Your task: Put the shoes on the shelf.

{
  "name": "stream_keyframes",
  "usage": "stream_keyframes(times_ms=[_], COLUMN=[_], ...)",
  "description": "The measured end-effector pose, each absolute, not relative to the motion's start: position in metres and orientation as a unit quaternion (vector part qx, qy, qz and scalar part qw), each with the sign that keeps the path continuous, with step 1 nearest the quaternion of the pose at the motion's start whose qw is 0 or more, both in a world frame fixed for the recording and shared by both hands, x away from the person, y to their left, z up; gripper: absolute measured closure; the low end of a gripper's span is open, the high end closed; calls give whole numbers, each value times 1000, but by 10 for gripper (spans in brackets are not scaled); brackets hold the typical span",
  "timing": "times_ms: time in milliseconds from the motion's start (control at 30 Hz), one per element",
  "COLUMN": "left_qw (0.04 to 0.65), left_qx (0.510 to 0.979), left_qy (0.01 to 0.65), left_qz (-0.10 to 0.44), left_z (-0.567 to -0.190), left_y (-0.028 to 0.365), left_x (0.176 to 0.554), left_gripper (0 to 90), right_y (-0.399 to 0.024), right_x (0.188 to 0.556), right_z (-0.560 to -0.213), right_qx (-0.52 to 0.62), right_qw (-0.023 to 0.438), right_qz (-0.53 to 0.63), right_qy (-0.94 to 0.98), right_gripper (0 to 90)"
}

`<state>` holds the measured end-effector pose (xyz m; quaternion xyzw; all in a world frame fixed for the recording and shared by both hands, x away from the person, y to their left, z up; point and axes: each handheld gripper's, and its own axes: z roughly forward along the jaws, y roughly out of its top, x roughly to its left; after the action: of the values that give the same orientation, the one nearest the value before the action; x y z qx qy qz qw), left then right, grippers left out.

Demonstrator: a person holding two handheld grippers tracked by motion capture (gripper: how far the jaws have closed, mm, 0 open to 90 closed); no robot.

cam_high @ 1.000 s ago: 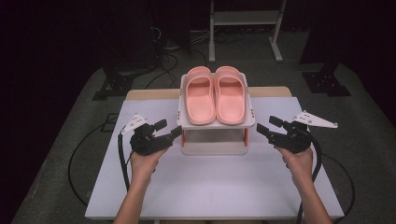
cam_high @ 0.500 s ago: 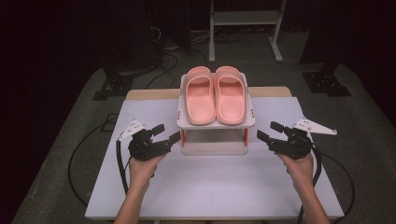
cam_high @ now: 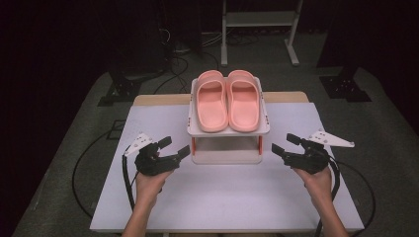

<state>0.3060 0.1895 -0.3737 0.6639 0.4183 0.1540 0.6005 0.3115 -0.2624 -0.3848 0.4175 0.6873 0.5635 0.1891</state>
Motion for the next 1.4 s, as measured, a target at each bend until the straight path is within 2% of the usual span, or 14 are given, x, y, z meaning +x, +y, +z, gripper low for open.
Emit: stream_keyframes(times_ms=[1133, 1400], left_qw=[598, 595], left_qx=[668, 667], left_qy=[417, 423], left_qz=[150, 150], left_z=[-400, -404], left_y=[201, 206], left_x=[293, 290], left_gripper=[79, 49], right_y=[-278, -283], right_x=[300, 296], right_z=[-417, -427], right_qx=[431, 437], right_qw=[175, 171], right_qz=[550, 546], right_qy=[694, 694], right_gripper=[187, 182])
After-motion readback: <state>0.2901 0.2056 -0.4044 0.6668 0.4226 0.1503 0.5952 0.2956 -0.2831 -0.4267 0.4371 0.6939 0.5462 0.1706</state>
